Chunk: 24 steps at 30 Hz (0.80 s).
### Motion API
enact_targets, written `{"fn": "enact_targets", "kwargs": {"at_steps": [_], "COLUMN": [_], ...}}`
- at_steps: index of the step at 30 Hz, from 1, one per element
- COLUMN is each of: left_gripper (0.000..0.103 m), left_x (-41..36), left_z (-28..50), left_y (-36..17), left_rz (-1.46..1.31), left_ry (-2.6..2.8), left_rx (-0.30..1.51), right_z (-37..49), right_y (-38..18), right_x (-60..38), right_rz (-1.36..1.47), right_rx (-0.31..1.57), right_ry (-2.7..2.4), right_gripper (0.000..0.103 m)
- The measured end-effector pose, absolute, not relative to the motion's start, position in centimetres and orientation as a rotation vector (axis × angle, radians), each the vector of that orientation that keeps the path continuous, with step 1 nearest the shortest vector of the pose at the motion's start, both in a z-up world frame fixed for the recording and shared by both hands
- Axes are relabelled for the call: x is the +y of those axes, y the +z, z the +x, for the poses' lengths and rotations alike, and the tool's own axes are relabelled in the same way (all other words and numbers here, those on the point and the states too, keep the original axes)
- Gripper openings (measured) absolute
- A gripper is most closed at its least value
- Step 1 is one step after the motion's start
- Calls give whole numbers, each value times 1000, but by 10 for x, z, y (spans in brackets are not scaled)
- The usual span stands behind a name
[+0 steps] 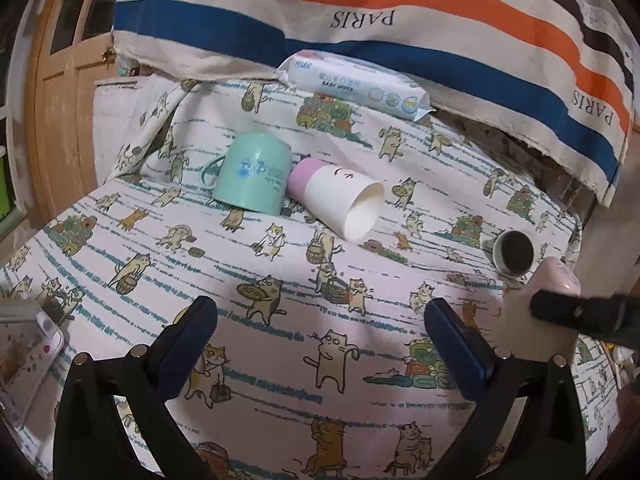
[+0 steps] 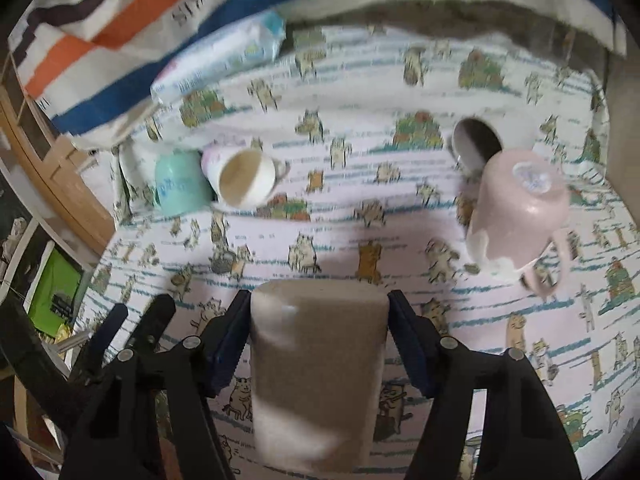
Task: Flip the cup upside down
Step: 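Lower the beige cup upside down beside the pink mug and open the right tool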
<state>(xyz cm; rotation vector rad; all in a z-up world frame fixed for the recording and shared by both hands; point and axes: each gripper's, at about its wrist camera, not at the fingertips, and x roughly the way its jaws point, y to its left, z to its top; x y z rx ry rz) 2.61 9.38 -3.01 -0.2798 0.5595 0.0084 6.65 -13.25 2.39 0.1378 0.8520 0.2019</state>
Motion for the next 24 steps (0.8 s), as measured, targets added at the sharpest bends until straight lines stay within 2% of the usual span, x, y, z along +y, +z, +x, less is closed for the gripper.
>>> {"fn": "enact_targets", "kwargs": {"at_steps": [8,24], "left_gripper": [103,103], "left_x": [89,89], "left_z": [23,22], "left_y": [-26,-26], "left_rz": [-256,-255], "left_ry": [-13,-10], "left_rx": [536,533], "right_z": [52,48], "right_y": [37,46], "right_x": [-117,-124], "right_rz": [19,-24], "right_rx": [727,658], "right_ry": [206,142], "right_gripper": [68,68]}}
